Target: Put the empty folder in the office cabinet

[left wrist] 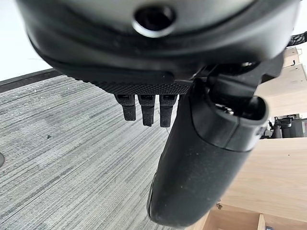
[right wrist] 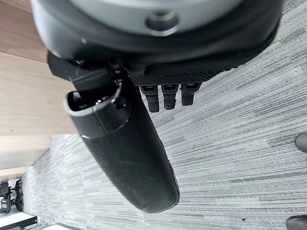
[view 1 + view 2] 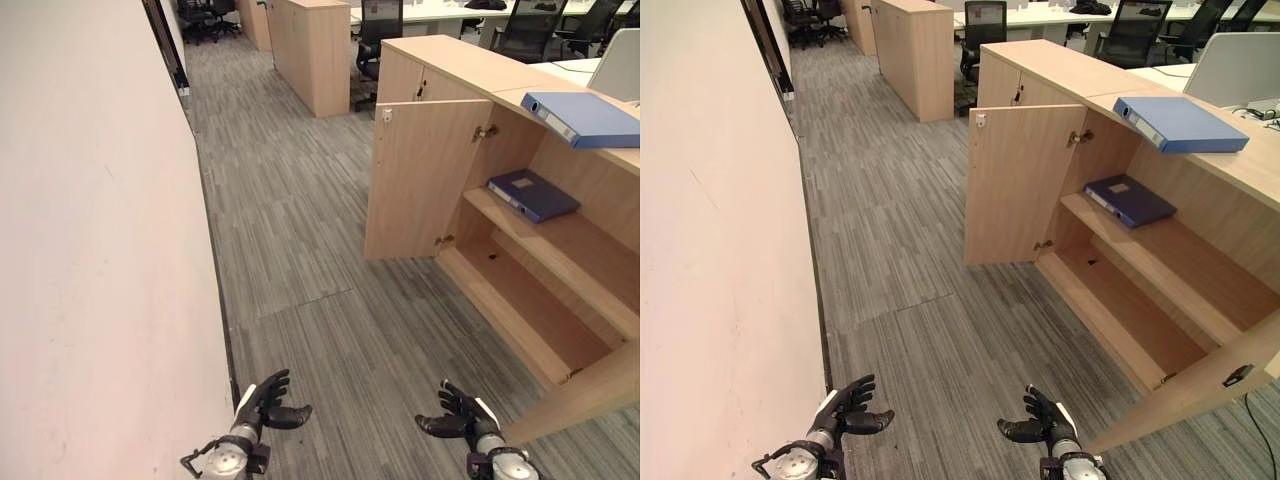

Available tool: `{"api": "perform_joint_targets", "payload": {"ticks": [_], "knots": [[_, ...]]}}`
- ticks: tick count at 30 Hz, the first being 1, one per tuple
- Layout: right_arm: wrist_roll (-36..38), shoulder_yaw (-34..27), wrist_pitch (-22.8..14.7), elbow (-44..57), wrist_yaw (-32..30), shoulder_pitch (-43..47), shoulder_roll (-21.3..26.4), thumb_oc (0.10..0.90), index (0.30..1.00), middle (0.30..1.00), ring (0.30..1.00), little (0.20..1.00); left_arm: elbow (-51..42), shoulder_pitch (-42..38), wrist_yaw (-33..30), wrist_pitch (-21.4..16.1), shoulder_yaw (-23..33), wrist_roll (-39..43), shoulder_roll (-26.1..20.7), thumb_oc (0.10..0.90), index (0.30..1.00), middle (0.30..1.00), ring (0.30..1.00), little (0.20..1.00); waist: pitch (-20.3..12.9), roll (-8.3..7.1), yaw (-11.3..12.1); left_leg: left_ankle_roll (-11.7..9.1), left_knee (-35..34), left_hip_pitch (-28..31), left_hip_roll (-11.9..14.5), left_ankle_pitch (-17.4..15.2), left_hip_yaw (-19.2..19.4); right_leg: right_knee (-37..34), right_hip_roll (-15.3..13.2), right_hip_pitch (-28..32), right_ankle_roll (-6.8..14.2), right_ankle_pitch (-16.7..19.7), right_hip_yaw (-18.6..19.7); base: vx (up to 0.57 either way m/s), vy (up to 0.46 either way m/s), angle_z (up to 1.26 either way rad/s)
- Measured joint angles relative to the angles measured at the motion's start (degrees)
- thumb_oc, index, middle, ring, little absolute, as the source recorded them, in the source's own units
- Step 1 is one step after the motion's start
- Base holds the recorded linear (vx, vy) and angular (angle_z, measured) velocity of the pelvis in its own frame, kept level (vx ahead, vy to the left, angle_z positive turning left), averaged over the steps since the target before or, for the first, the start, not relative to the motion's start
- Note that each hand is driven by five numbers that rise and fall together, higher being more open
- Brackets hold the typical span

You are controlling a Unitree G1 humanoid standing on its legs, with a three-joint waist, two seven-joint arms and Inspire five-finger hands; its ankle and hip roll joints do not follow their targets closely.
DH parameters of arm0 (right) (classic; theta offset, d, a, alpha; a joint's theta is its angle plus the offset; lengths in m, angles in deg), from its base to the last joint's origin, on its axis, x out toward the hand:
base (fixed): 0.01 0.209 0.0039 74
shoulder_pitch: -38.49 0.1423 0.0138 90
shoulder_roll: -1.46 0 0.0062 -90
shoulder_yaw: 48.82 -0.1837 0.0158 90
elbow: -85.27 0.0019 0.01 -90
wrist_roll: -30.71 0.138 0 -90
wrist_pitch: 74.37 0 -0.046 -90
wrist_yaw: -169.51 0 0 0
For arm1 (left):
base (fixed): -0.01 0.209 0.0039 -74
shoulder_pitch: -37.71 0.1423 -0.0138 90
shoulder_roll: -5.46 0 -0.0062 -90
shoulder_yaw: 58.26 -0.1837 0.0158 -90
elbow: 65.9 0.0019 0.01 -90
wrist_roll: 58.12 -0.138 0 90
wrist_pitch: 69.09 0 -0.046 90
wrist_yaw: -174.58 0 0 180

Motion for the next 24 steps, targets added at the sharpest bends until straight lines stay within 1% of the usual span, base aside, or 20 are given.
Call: {"api": "perform_joint_targets", "payload": {"ticks": [3, 14, 24], "knots": [[0.0, 0.0, 0.0, 0.0, 0.1, -0.6, 0.0, 0.8, 0.9, 0.9, 0.9, 0.9, 0.0, 0.2, 0.0, 0.0, 0.0, 0.0, 0.0, 0.8, 0.9, 0.9, 0.9, 0.9, 0.0, 0.02, 0.0, -0.1, -0.2, 0.1, 0.0, -0.1, 0.0, -0.5, 0.0, 0.1, 0.4, -0.3, 0.0, 0.0, 0.0, 0.0], [-0.1, 0.3, 0.2, -0.5, 0.4, -2.8, 0.0, 0.8, 0.9, 0.9, 0.9, 0.9, 0.0, 2.1, 0.1, 0.1, 0.1, 0.0, 0.0, 0.8, 0.9, 0.9, 0.9, 0.9, 0.0, -0.04, 0.0, -0.1, 0.0, -0.1, 0.0, 0.0, -0.2, -0.3, 0.1, 0.2, -0.2, 0.2, 0.0, 0.0, -0.036, 0.01], [-0.1, 0.4, 0.3, -2.9, 0.5, -2.7, 0.0, 0.8, 0.9, 0.9, 0.9, 0.9, 1.2, 2.1, 0.0, 0.1, 0.0, 0.2, -0.1, 0.8, 0.9, 0.9, 0.9, 0.9, 0.0, -0.12, -0.2, -0.5, 0.4, -1.0, 0.5, 0.3, -0.9, 0.8, 0.6, -0.6, -0.3, -0.4, 0.0, 0.01, -0.093, 0.02]]}}
